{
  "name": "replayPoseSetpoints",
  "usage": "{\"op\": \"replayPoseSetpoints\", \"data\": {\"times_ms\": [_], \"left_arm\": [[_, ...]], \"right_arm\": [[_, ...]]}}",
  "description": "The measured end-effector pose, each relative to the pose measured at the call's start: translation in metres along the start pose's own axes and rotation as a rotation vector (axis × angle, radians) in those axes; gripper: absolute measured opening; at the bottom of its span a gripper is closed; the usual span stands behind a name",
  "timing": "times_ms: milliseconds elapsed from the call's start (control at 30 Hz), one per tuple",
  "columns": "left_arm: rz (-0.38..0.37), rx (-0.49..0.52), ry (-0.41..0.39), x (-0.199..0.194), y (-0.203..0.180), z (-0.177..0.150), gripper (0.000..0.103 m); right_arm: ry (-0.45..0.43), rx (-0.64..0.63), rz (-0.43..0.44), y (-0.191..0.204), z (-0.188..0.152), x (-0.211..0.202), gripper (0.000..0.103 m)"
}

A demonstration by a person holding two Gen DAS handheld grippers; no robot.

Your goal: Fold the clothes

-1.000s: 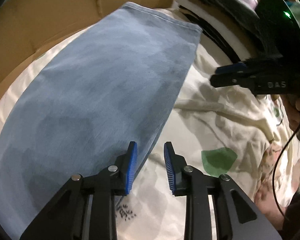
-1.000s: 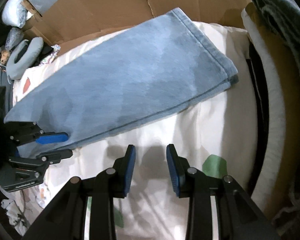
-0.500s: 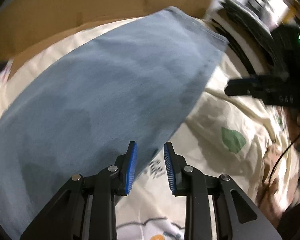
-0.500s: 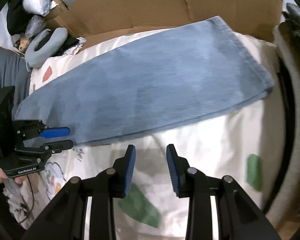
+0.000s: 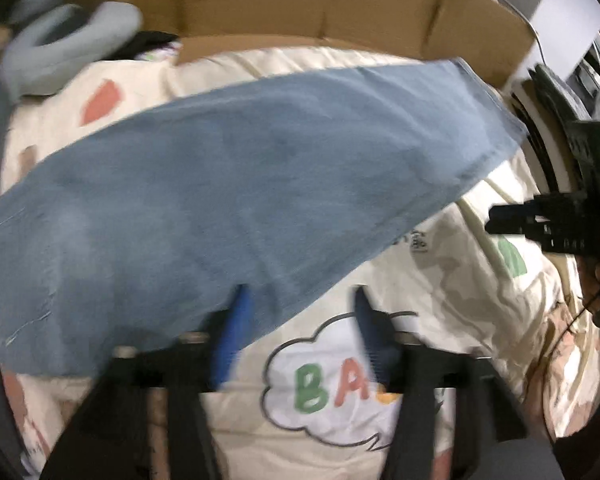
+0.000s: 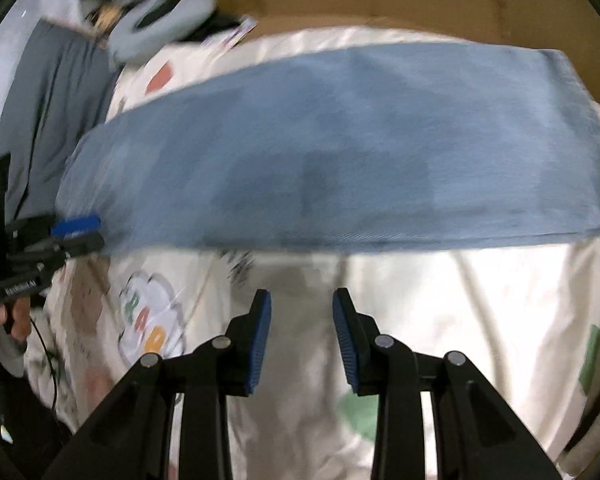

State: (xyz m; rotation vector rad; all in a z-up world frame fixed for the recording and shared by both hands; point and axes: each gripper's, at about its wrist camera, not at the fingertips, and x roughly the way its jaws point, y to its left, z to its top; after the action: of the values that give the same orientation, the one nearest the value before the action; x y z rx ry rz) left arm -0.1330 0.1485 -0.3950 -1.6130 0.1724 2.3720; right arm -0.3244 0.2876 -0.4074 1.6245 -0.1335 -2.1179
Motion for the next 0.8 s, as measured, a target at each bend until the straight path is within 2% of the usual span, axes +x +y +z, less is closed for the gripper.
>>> {"op": "replayPoseSetpoints", "data": {"times_ms": [167, 333, 433, 633, 700, 800], "left_arm": [[0.042, -0.037, -0.005, -0.004, 0.011, -0.017, 0.067], [0.063, -0.018, 0.012, 0.009, 0.017, -0.028, 0.067], [0.077, -0.016, 0.016, 0.015, 0.021, -0.032, 0.067], [0.162, -0.008, 0.008, 0.037, 0.027, -0.037, 0.067], [0.166, -0.019, 0.024, 0.047, 0.029, -0.038, 0.067], [0.172, 0.025, 0.039, 0.052, 0.022, -0.042, 0.067]], "right_arm": [[-0.036, 0.019, 0.027, 0.021, -0.001, -0.002, 0.032], [-0.039, 0.005, 0.040, 0.042, 0.003, 0.000, 0.033], [-0.006, -0.010, 0.026, 0.049, 0.007, 0.012, 0.033], [0.051, -0.026, 0.032, 0.060, 0.016, 0.023, 0.034], [0.059, -0.053, 0.022, 0.067, 0.018, 0.029, 0.034], [0.061, -0.046, 0.025, 0.069, 0.022, 0.037, 0.034]]}}
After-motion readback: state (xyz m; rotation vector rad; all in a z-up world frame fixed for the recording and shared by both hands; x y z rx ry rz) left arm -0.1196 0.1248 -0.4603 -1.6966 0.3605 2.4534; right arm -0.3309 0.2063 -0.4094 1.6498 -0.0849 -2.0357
